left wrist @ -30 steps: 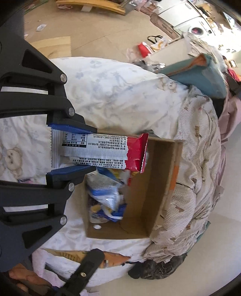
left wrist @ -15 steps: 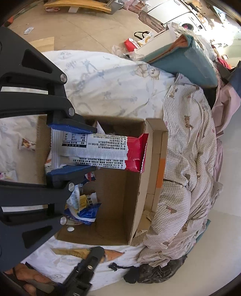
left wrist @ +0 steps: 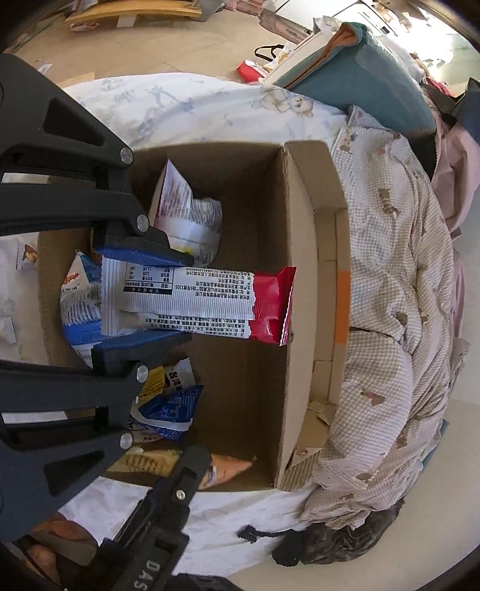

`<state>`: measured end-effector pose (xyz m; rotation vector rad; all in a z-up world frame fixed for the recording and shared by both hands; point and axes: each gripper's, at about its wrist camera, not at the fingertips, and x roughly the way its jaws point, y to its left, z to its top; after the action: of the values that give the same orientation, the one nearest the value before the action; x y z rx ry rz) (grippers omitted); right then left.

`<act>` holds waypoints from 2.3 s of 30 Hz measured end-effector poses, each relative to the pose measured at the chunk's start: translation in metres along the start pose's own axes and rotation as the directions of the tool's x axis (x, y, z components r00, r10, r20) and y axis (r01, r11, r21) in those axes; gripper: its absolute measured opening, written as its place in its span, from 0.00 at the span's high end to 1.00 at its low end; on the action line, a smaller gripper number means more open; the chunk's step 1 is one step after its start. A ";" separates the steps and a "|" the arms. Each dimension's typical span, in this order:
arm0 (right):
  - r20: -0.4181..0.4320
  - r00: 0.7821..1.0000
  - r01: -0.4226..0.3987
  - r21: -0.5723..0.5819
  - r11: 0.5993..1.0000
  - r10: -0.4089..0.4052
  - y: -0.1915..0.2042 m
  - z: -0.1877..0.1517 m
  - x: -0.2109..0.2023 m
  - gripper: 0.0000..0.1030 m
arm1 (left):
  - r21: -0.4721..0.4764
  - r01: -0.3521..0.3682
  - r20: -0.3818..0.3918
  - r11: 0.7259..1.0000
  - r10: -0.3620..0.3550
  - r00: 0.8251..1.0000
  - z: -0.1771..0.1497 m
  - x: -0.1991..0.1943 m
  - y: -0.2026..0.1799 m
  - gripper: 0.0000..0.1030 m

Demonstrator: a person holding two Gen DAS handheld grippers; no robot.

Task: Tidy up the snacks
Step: 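Open both grippers to drop the red bar and orange bag into the box, then withdraw both grippers toward the snack bars left on the sheet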

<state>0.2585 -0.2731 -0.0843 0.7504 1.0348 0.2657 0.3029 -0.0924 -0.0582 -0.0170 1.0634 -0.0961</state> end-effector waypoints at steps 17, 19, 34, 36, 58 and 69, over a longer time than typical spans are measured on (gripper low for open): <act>0.009 1.000 0.017 0.006 1.000 -0.017 0.001 0.004 -0.004 0.46 | 0.059 -0.034 0.018 0.998 0.033 0.999 0.003 -0.009 -0.015 0.49; 0.007 1.000 0.014 -0.001 1.000 -0.014 0.003 0.003 -0.005 0.44 | 0.066 -0.053 0.050 0.996 0.050 0.997 0.003 -0.016 -0.014 0.35; 0.035 0.999 0.032 -0.084 0.996 -0.029 0.017 -0.015 -0.035 0.34 | 0.049 -0.077 0.145 0.996 0.069 0.987 -0.021 -0.061 0.014 0.20; 0.038 0.999 0.043 -0.097 0.994 -0.039 0.019 -0.021 -0.038 0.34 | 0.048 -0.099 0.157 0.994 0.091 0.983 -0.030 -0.069 0.022 0.20; -0.022 0.992 0.117 -0.212 0.970 -0.124 0.028 -0.117 -0.064 0.34 | -0.082 -0.069 0.136 0.994 0.080 0.988 -0.121 -0.117 0.097 0.10; -0.252 0.919 0.218 -0.315 0.924 -0.302 0.016 -0.176 -0.014 0.33 | -0.122 -0.043 0.066 0.992 0.051 0.997 -0.130 -0.099 0.101 0.10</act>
<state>0.1038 -0.1926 -0.1156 0.3098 1.3361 0.2909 0.1482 0.0212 -0.0411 -0.1040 0.9990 0.0117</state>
